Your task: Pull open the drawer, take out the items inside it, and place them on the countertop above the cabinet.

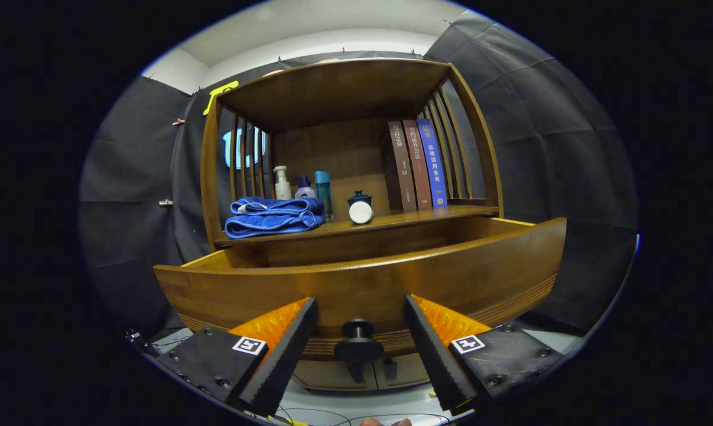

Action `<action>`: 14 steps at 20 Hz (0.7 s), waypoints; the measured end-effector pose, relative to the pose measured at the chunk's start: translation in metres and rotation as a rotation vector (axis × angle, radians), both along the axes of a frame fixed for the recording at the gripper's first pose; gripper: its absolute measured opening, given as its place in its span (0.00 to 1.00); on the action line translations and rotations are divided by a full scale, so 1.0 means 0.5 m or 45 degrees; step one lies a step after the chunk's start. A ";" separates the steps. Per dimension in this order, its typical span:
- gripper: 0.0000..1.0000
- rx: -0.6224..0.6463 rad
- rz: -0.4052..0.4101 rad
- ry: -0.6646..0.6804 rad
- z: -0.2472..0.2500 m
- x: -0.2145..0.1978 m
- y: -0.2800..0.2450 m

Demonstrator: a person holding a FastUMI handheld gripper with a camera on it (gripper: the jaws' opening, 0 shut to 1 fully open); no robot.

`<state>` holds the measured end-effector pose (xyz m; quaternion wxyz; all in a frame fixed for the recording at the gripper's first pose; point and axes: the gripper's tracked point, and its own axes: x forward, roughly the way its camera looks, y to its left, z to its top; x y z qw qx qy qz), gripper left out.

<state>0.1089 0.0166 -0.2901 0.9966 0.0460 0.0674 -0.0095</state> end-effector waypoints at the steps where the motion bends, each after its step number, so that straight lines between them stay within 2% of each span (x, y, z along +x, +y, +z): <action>1: 0.98 -0.005 -0.002 0.010 -0.003 0.019 0.001; 14: 0.98 0.010 -0.001 0.011 -0.032 0.187 0.009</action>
